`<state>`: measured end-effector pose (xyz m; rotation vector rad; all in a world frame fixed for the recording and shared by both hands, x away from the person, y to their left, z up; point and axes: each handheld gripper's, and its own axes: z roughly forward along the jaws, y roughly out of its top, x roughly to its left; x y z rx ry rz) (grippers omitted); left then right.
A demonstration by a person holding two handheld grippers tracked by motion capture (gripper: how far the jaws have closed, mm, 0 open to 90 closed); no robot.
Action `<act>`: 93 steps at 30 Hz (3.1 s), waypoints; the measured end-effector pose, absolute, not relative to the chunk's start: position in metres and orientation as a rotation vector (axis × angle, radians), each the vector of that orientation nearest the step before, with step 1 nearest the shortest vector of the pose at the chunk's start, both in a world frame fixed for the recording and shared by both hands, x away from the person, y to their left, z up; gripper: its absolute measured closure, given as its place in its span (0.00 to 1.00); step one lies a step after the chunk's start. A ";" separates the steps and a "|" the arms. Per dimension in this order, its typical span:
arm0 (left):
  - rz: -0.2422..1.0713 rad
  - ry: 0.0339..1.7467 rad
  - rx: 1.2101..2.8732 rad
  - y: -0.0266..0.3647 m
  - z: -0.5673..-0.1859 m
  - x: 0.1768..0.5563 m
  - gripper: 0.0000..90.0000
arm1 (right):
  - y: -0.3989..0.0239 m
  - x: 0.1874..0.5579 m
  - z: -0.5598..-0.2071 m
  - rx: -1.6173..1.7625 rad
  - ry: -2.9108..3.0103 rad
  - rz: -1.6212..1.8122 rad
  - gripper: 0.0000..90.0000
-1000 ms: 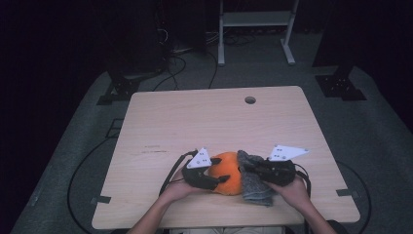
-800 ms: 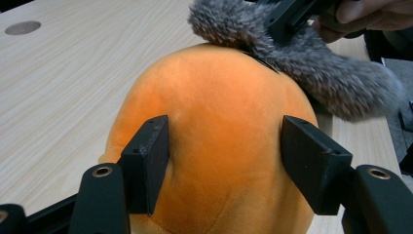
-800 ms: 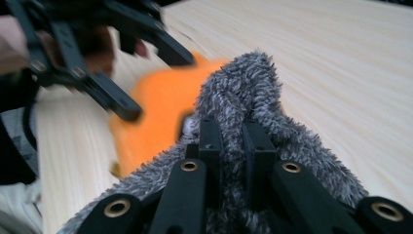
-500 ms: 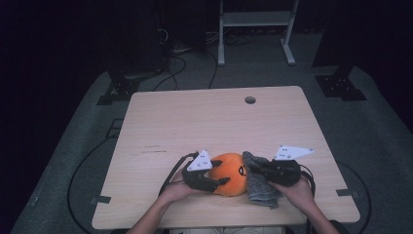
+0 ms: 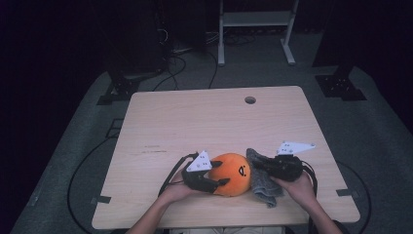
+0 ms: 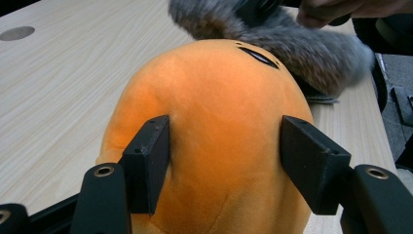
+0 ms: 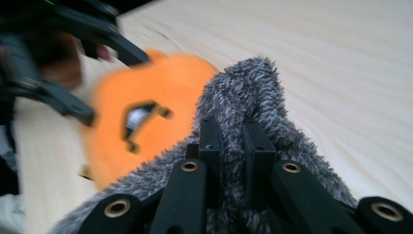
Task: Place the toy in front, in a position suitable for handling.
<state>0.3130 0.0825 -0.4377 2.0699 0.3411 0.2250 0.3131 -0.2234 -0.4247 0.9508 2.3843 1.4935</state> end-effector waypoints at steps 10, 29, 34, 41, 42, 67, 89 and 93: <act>0.209 0.370 2.054 0.084 -0.440 0.318 0.41 | -0.227 0.303 -0.436 0.951 2.425 1.393 0.90; 0.231 0.333 2.012 0.089 -0.428 0.322 0.33 | -0.212 0.298 -0.433 0.882 2.374 1.426 0.89; 0.243 0.360 2.032 0.086 -0.431 0.324 0.43 | -0.232 0.301 -0.443 0.965 2.375 1.323 0.89; 0.245 0.371 2.018 0.076 -0.428 0.325 0.47 | -0.211 0.280 -0.418 0.776 2.339 1.461 0.89; 0.246 0.374 2.017 0.076 -0.428 0.325 0.46 | -0.203 0.279 -0.417 0.738 2.350 1.453 0.89; 0.155 0.471 1.958 0.088 -0.431 0.329 0.23 | -0.204 0.285 -0.431 0.746 2.373 1.412 0.90; 0.160 0.479 1.955 0.083 -0.432 0.330 0.50 | -0.196 0.274 -0.423 0.752 2.342 1.491 0.90; 0.164 0.481 1.965 0.086 -0.434 0.330 0.50 | -0.184 0.276 -0.429 0.708 2.381 1.452 0.90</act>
